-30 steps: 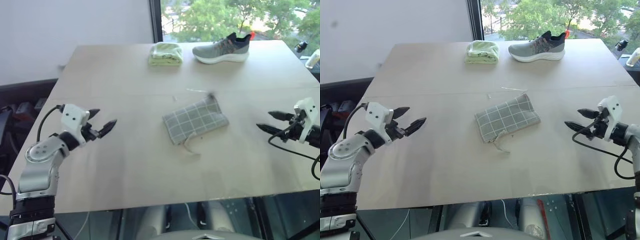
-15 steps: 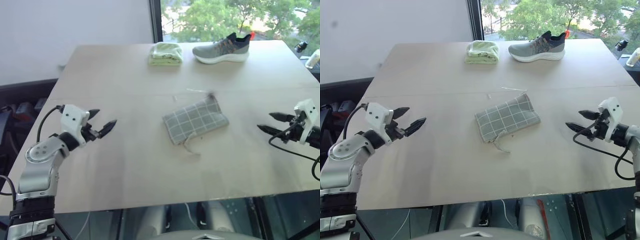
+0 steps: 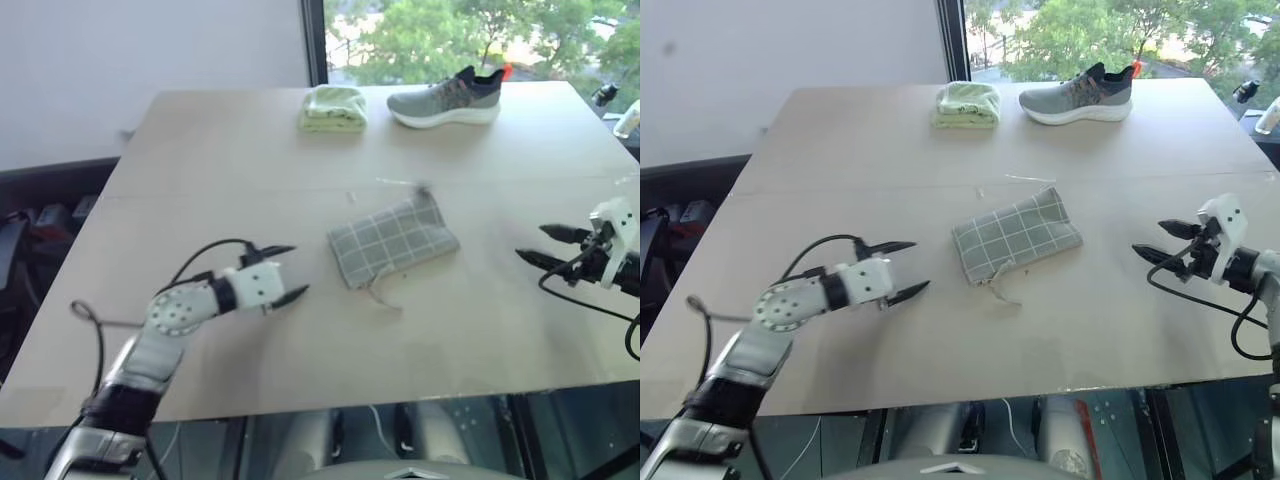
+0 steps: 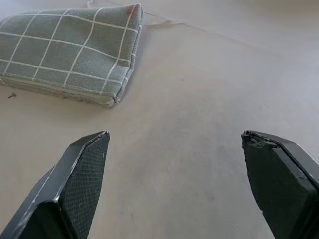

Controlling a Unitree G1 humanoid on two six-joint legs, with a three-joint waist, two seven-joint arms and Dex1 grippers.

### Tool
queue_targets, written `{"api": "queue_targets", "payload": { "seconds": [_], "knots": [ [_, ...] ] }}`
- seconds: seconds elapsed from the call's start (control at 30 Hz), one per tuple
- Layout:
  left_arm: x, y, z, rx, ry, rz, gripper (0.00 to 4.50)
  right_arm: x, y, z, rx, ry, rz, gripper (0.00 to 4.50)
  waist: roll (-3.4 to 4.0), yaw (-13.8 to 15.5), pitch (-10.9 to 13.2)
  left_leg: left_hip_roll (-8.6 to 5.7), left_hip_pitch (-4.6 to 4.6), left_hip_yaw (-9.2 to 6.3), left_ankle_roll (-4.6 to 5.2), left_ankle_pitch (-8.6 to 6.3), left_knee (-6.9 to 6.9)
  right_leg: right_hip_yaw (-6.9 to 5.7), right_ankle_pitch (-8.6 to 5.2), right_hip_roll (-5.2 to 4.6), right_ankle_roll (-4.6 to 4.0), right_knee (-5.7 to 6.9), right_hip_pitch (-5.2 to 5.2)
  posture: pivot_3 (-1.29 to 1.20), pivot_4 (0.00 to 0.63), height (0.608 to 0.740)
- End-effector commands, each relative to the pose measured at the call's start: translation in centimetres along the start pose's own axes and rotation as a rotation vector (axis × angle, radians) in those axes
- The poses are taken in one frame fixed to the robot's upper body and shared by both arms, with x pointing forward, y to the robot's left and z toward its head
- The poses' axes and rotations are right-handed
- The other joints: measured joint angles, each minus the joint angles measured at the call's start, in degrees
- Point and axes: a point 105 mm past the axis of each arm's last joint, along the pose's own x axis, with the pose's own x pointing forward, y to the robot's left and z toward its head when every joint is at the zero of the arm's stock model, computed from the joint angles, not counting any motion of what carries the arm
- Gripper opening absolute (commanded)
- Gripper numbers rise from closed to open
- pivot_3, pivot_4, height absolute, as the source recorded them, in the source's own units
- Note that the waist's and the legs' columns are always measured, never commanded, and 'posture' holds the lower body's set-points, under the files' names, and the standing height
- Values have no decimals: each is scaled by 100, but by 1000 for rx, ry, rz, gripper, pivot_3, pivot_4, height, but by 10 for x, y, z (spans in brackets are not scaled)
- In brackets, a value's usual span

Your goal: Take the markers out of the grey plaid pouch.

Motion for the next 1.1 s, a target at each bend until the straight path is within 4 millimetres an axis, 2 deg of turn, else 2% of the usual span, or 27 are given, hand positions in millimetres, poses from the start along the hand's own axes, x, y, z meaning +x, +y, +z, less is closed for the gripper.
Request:
{"api": "queue_targets", "payload": {
  "seconds": [0.03,0.13,0.3,0.43,0.53,0.6,0.63,0.73,0.77,0.87,1.0,1.1],
  "knots": [
    [33,-16,17,203,-140,-60,3835,5,15,12,-23,-50,47,4297,5,20,-4,-2,0,0,0,0,0,-1,0,-1,1,1,1,0,150,740],
    [58,-22,27,296,-230,-87,3835,13,33,8,-1,-54,93,4297,7,23,-8,-5,-2,2,1,0,4,0,2,-1,4,2,2,0,150,740],
    [86,-33,37,411,-306,-144,3835,25,61,5,36,-79,141,4297,7,69,-8,-14,-3,5,4,0,10,-1,12,2,21,1,6,0,150,740],
    [100,-26,39,459,-314,-111,3835,33,90,3,61,-88,197,4297,7,140,-10,-18,2,2,10,-2,32,-24,23,9,42,1,24,0,150,740],
    [104,-20,41,472,-327,-79,3006,38,107,1,82,-80,225,4297,7,133,-9,-18,9,-9,21,-8,63,-40,25,29,48,-1,51,0,150,740],
    [106,-17,43,474,-337,-63,2118,41,117,-1,98,-70,236,4297,6,132,-9,-16,8,-9,32,-15,85,-37,30,31,56,-2,57,0,150,740],
    [106,-17,44,475,-341,-61,1490,43,119,-2,114,-71,236,4297,6,131,-10,-16,14,-11,33,-15,91,-40,31,29,60,-4,68,0,150,740],
    [109,-19,48,461,-361,-51,190,48,129,4,224,-107,254,4297,7,133,-13,-16,35,-11,33,-15,93,-40,31,4,61,-9,90,0,150,740],
    [109,-20,49,459,-366,-50,40,50,131,2,242,-97,251,4297,14,138,-18,-15,42,-12,33,-15,93,-42,31,1,61,-8,98,0,150,740],
    [110,-23,51,456,-376,-49,40,54,132,-5,257,-46,234,4297,17,142,-23,-17,41,-14,32,-15,93,-47,31,-6,61,-8,97,0,150,740],
    [111,-23,55,447,-390,-39,40,66,136,0,405,-64,227,4297,20,138,-25,-18,41,-13,32,-15,93,-47,31,-7,61,-8,97,0,150,740],
    [111,-23,57,446,-396,-35,40,72,139,1,449,-58,232,4297,22,150,-26,-17,38,-20,32,-15,93,-47,31,-10,61,-7,97,0,150,740]
  ]
}}
